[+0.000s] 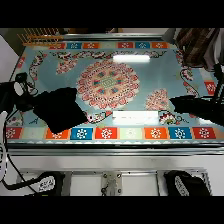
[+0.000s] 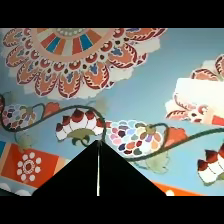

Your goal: Fold the clothes and pants, and hang the long-sleeved shirts on hangers.

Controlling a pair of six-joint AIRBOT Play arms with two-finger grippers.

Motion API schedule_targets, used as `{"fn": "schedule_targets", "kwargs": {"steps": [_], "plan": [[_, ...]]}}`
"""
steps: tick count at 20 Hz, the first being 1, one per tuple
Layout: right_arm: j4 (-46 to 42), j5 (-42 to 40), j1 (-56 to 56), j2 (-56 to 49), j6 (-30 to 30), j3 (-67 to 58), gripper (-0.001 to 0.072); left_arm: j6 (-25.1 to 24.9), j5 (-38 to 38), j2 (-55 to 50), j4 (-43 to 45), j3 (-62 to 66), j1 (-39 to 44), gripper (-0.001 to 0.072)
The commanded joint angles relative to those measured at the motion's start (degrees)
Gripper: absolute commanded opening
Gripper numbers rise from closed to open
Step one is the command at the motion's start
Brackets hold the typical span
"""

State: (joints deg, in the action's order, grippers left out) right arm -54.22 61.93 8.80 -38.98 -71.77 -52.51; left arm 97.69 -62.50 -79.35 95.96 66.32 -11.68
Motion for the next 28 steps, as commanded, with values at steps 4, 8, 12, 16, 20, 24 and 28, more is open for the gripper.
{"fn": "schedule_targets", "kwargs": {"steps": [4, 8, 12, 16, 20, 24, 28], "plan": [[0.1, 0.0, 0.0, 0.0, 0.0, 0.0, 0.0016, -0.4, 5.1, -3.4, -7.5, -5.6, 1.1, 0.0413], [0.9, 0.0, 0.0, 0.0, -0.5, 0.0, 0.0016, -1.4, 4.6, 1.9, -7.6, 2.4, 7.1, 0.0011], [3.4, -1.7, 0.2, 0.0, 0.2, -0.1, 0.0014, -2.3, 4.6, 11.0, -7.6, 14.3, 21.8, 0.0011], [1.2, -4.1, 3.1, 0.1, 0.5, -3.3, 0.0012, -5.1, 6.6, 18.9, -7.5, 24.0, 40.3, 0.0011], [-0.8, -4.1, 6.7, 0.7, 0.5, -7.2, 0.0013, -5.4, 5.6, 22.1, -7.4, 26.0, 53.5, 0.0012], [-0.9, -4.3, 8.6, 2.1, 0.5, -7.6, 0.0013, -6.1, 1.8, 18.1, -7.3, 25.9, 56.8, 0.0012], [-0.9, -4.3, 8.6, 2.2, 0.5, -7.6, 0.0013, -6.2, 1.9, 7.7, -7.6, 25.9, 55.5, 0.0012]]}}
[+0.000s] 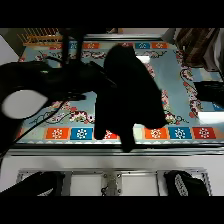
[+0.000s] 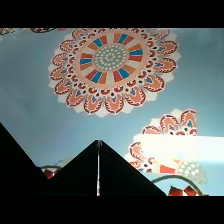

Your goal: Fold the clothes and pants, and hang the long-sleeved shirts on hangers.

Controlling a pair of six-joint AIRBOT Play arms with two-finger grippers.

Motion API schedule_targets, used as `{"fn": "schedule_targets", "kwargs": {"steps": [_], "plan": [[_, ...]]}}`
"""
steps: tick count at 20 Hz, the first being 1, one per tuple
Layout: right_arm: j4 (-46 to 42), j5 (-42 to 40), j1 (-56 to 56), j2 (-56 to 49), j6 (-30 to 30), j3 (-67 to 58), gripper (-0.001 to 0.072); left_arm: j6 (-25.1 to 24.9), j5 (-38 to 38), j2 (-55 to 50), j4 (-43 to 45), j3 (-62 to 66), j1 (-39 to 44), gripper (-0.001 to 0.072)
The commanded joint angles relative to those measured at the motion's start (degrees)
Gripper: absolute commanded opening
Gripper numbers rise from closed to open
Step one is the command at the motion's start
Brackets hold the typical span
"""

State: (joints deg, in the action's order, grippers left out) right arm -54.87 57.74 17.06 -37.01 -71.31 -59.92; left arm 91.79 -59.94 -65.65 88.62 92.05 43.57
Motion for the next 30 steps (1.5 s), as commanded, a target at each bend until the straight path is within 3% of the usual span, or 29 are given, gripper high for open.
{"fn": "schedule_targets", "kwargs": {"steps": [1, 2, 3, 8, 13, 15, 20, 26, 27, 29, 30], "plan": [[-0.2, -0.1, 0.3, 0.2, 0.0, -0.2, 0.0013, -0.3, -0.5, -8.8, -0.3, 0.2, -0.3, 0.0043], [-0.2, -0.1, 0.3, 0.2, 0.0, -0.2, 0.0013, -0.3, -0.3, -11.3, -0.3, 0.2, -1.1, 0.0443], [-0.2, -0.1, 0.3, 0.2, 0.0, -0.2, 0.0013, 0.9, -0.2, -13.7, -0.1, 0.2, -2.2, 0.0700], [-0.2, 0.0, 0.3, 0.2, 0.0, -0.2, 0.0013, 7.1, -5.4, -15.5, -1.9, -3.4, -17.7, 0.0684], [-0.2, 0.2, 0.3, 0.2, 0.0, -0.2, 0.0013, 5.2, -1.9, -9.1, -15.4, -28.7, -35.1, 0.0683], [-0.1, 0.2, 0.3, 0.2, 0.0, -0.2, 0.0013, 1.3, 1.1, -9.2, -21.5, -37.7, -39.7, 0.0683], [0.0, 2.7, 0.2, 0.2, 0.0, -0.1, 0.0013, -7.7, 7.7, -14.6, -36.3, -46.3, -41.1, 0.0683], [0.0, 5.0, 0.2, 0.2, 0.0, -0.1, 0.0013, -8.9, 8.0, -20.6, -37.6, -40.7, -33.9, 0.0682], [0.0, 5.5, 0.2, 0.2, 0.0, -0.1, 0.0013, -8.5, 8.0, -21.4, -37.6, -39.6, -32.9, 0.0607], [-0.2, 7.3, 0.2, 0.2, 0.0, 0.0, 0.0013, -8.4, 7.4, -21.7, -37.6, -38.1, -32.1, 0.0007], [-1.1, 8.4, 0.2, 0.1, 0.0, 0.0, 0.0013, -8.4, 6.6, -21.2, -37.3, -37.1, -32.3, 0.0011]]}}
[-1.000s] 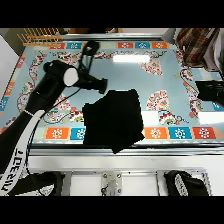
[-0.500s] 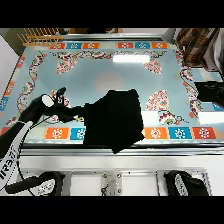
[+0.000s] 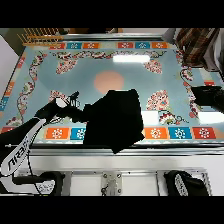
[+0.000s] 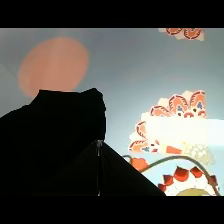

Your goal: Fold the clothes and pants, and hang the long-sleeved shirts on hangers.

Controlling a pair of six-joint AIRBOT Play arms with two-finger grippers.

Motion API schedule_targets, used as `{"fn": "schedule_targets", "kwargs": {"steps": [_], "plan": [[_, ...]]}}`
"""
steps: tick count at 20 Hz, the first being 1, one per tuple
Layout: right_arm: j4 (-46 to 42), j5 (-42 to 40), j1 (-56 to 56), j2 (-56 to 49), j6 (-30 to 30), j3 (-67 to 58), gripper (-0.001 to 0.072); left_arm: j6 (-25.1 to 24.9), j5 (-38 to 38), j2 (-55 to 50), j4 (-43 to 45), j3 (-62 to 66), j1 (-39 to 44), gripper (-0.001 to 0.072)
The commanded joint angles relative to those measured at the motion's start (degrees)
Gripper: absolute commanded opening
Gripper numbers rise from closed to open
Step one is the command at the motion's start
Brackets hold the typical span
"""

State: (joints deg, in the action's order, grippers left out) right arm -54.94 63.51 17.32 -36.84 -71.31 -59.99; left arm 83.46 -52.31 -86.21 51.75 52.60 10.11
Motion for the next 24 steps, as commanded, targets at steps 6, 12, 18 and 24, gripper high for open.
{"fn": "schedule_targets", "kwargs": {"steps": [6, 12, 18, 24], "plan": [[-9.7, 4.3, -0.1, -1.9, -7.0, 14.3, 0.0029, -0.2, -4.1, 10.3, 5.8, 6.8, -5.2, 0.0011], [-4.1, -2.2, -7.0, -14.2, -6.5, 33.8, 0.0493, -0.3, -4.3, 13.8, 5.7, 6.8, -8.5, 0.0011], [9.0, -17.1, -24.9, -28.3, -6.7, 33.8, 0.0492, -0.3, -4.2, 13.8, 5.7, 6.8, -8.7, 0.0011], [14.3, -23.9, -37.4, -34.4, -6.7, 31.1, 0.0349, -0.3, -4.2, 13.8, 5.7, 6.8, -8.7, 0.0011]]}}
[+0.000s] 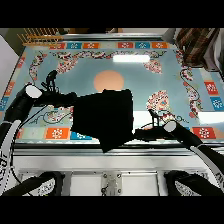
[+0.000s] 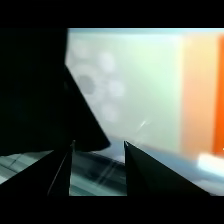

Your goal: Fold the clothes and pants, and hang the long-sleeved shirts on hangers.

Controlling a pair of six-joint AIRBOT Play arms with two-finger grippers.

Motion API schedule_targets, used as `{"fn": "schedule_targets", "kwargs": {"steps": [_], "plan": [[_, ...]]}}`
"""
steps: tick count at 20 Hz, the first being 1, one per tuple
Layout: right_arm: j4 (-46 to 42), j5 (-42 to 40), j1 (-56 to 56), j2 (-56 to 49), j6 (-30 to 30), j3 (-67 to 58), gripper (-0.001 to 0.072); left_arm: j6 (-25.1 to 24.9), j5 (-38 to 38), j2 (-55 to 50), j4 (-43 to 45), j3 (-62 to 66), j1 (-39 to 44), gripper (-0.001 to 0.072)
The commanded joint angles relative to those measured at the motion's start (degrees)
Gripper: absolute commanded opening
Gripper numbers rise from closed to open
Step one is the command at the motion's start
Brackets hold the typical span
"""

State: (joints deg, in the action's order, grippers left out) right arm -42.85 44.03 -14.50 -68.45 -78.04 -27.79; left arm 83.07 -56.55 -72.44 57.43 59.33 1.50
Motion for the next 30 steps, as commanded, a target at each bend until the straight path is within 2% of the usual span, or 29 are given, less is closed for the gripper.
{"fn": "schedule_targets", "kwargs": {"steps": [1, 2, 3, 4, 5, 6, 8, 11, 13, 16, 20, 24, 30], "plan": [[2.2, -5.3, -6.8, -3.1, 0.0, -1.5, 0.0349, 0.1, 0.1, 0.0, 0.0, 0.1, -0.1, 0.0011], [2.2, -6.6, -7.8, -3.3, 0.0, -1.7, 0.0348, 0.1, 0.0, 0.0, 0.0, 0.1, -0.1, 0.0011], [2.2, -7.4, -8.2, -3.3, 0.0, -1.7, 0.0299, 0.1, 0.0, 0.0, 0.0, 0.1, -0.1, 0.0012], [1.9, -7.8, -8.2, -3.3, 0.0, -1.7, 0.0087, 0.1, 0.0, 0.0, 0.0, 0.1, -0.1, 0.0011], [1.4, -8.0, -8.2, -3.2, 0.0, -1.8, 0.0012, 0.1, 0.0, 0.0, 0.0, 0.1, -0.1, 0.0012], [-0.2, -7.8, -8.1, -2.9, 0.0, -2.3, 0.0011, 0.1, 0.0, 0.1, 0.0, 0.1, -0.1, 0.0011], [-9.1, -3.6, -7.0, 0.1, -0.4, -5.8, 0.0011, 0.1, -1.7, 0.3, 0.0, 2.9, -0.7, 0.0011], [-30.1, 10.1, -0.9, 9.2, -7.6, -18.2, 0.0010, 0.3, -4.8, 5.9, -0.5, 12.6, -2.7, 0.0011], [-36.6, 18.1, 3.9, 16.4, -7.9, -29.8, 0.0010, 1.4, -6.5, 11.9, -0.7, 20.9, -3.1, 0.0012], [-36.5, 22.4, 9.0, 25.6, -8.6, -46.1, 0.0009, 2.9, -4.7, 22.4, -0.5, 29.7, -0.9, 0.0011], [-36.5, 21.6, 9.6, 33.5, -13.2, -58.6, 0.0010, 2.9, 0.2, 33.0, -0.5, 35.1, 5.5, 0.0011], [-36.5, 18.6, 9.6, 37.9, -16.7, -61.7, 0.0010, 3.0, 5.7, 38.5, -0.4, 35.9, 10.5, 0.0011], [-35.3, 17.0, 9.6, 36.1, -19.5, -61.7, 0.0010, 6.0, 2.3, 36.8, 0.0, 35.8, 11.5, 0.0012]]}}
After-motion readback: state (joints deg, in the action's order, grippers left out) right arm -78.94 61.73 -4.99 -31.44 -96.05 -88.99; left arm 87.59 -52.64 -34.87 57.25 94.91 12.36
